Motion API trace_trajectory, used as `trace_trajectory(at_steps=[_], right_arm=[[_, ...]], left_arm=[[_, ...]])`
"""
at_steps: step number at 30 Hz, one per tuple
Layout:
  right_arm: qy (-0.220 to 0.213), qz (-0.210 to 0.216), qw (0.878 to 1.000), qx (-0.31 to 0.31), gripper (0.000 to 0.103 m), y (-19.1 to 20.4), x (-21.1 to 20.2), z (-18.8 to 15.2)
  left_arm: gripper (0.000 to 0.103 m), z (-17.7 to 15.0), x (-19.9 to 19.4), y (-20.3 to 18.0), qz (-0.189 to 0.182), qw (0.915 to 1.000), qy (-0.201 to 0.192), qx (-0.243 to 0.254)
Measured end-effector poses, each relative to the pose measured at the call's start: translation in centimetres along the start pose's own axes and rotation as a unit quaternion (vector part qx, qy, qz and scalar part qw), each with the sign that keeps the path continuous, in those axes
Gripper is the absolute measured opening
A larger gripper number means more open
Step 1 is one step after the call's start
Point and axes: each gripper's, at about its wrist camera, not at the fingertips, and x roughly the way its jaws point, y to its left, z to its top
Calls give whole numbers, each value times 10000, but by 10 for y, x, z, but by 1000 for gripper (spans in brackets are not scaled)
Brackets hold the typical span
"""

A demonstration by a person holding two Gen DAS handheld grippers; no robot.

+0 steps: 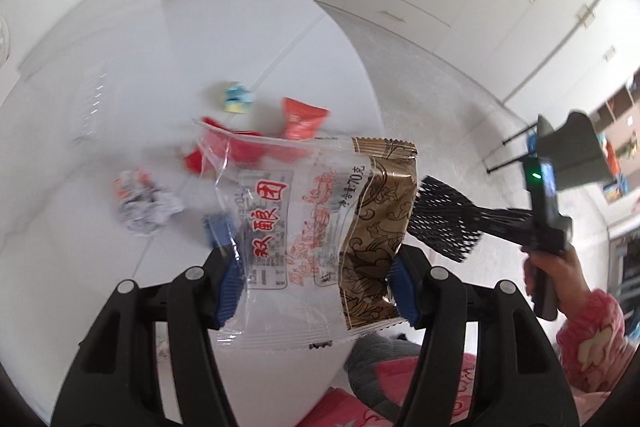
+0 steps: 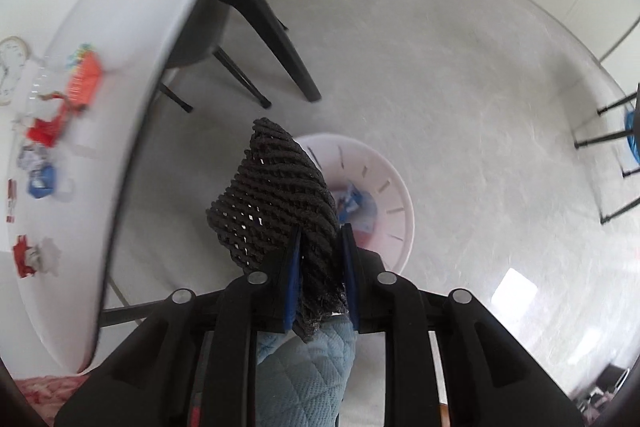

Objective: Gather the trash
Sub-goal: 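Carry the pad and snack bag to the wastebasket and open both tools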

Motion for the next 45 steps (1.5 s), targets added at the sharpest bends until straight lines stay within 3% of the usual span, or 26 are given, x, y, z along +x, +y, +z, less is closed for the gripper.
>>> trace_trajectory(at_steps=[1,4,5,8,12,14,16,21,28,35,39,45], right_arm=[[71,-54,10000,-3,28,-2,11,0],[247,-187,9995,6,59,-7,38,2],[271,-233,9994,2,63,-9,42,3],[334,-155,9993,37,69,-17,43,-1],[98,-106,9999,1,74,-28,10,-4],[-56,-115,9999,-34,88,-34,-12,0],[-250,-165,9995,-79,92,-38,-41,2],[-719,-122,9972,-150,95,-47,-103,15],[-1197,-218,9917,-425,98,-50,-146,26],[-1209,-174,9909,-569,98,-43,-150,30],[-1195,-146,9904,-682,98,-31,-151,32],[-1337,-11,9866,-931,98,-1,-163,35]], left_arm=[[59,2,7,-13,-18,9999,69,122],[59,3,26,-44,-125,9991,267,302],[59,3,30,-51,-150,9988,321,338],[59,3,48,-79,-205,9977,471,438],[59,4,67,-104,-256,9960,638,566],[59,4,78,-116,-280,9954,699,594],[59,4,88,-126,-312,9946,783,613],[61,6,111,-152,-448,9922,959,653],[91,8,123,-178,-437,9913,1040,685],[95,14,109,-175,-252,9956,791,429],[95,16,93,-164,178,9979,546,313],[95,16,54,-137,469,9987,168,40]])
